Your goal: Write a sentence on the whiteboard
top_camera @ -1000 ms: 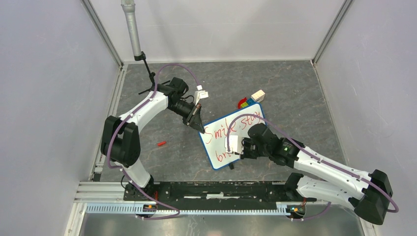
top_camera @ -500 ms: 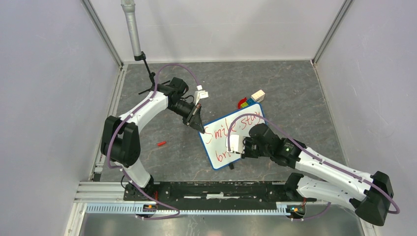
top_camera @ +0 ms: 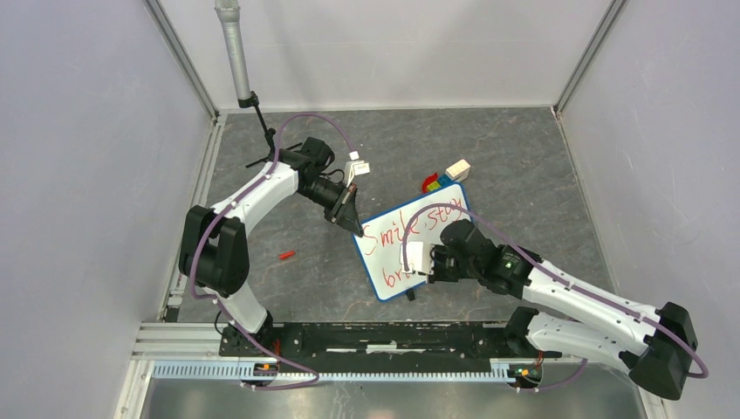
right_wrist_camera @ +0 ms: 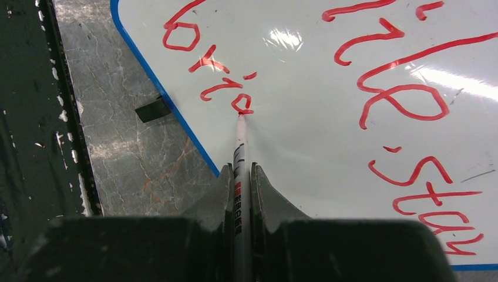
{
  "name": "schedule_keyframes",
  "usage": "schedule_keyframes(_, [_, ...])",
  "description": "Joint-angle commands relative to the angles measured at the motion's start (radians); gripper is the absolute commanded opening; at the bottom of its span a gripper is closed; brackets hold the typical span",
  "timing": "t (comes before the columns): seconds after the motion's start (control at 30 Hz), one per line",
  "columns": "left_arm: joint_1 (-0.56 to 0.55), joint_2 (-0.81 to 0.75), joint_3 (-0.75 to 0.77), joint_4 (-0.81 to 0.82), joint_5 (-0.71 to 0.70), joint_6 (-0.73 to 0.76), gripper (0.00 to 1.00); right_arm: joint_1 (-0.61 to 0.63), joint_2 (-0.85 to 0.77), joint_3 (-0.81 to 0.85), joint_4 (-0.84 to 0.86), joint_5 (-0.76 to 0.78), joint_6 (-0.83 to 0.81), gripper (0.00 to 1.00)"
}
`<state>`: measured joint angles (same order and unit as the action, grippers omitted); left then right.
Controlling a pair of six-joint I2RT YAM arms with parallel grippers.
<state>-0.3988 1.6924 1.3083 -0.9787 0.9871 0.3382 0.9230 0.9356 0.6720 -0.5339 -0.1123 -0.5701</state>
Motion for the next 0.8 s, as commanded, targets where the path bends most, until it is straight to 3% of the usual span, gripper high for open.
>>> schedule_keyframes(0.0, [-0.002,0.006,0.020,0.020,0.018,0.021,0.02,0.003,0.019,-0.021,-0.029,-0.017,-0.033,0.00])
schedule_keyframes(0.47, [-0.003,0.012,0.019,0.019,0.016,0.025,0.02,0.039,0.075,-0.008,0.001,-0.064,-0.034,0.00])
schedule_keyframes(0.77, [-0.003,0.010,0.021,0.018,0.018,0.023,0.02,0.036,-0.010,0.063,0.013,-0.053,0.010,0.00])
